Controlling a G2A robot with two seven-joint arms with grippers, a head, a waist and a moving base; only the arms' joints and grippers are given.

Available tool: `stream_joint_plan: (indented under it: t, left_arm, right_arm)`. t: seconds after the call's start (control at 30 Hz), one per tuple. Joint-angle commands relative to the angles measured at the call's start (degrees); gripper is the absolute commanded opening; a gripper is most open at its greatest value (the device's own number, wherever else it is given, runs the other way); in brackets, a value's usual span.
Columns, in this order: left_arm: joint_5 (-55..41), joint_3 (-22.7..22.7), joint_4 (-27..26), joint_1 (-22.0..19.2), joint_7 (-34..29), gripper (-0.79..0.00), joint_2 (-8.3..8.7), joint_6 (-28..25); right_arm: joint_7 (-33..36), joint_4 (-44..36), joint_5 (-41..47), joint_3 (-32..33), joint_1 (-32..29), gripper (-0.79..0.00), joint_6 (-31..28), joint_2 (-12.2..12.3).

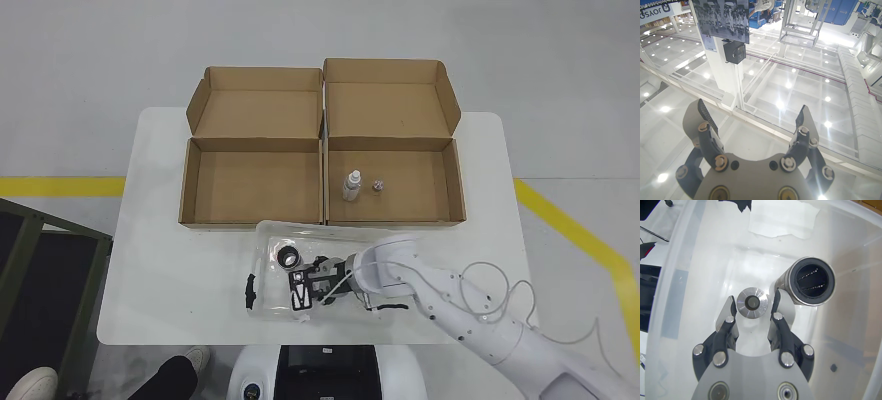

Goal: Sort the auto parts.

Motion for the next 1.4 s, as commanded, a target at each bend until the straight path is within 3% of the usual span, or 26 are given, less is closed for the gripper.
stream_joint_plan:
  t: [0.0,0.37,0.67,1.07,1.37]
  left_arm:
    - [0.0,0.0,0.0,0.0,0.0,0.000,0.00,0.0]
    - [0.0,0.0,0.0,0.0,0.0,0.000,0.00,0.0]
    - [0.0,0.0,0.0,0.0,0.0,0.000,0.00,0.0]
    - [0.0,0.0,0.0,0.0,0.0,0.000,0.00,0.0]
    - [0.0,0.0,0.0,0.0,0.0,0.000,0.00,0.0]
  right_arm:
    - [-0.2,0.2,-0.3,0.0,-0.1,-0.422,-0.1,0.0]
    - [0.0,0.0,-0.7,0.6,-0.5,-0.557,-0.2,-0.3]
    - [-0.1,-3.0,1.1,2.9,-1.8,-0.782,-1.9,0.4]
    - [-0.8,-11.9,5.5,9.8,-5.1,-0.785,-6.2,2.8]
    - [-4.8,-11.1,10.3,13.3,-4.2,-0.785,-7.6,3.2]
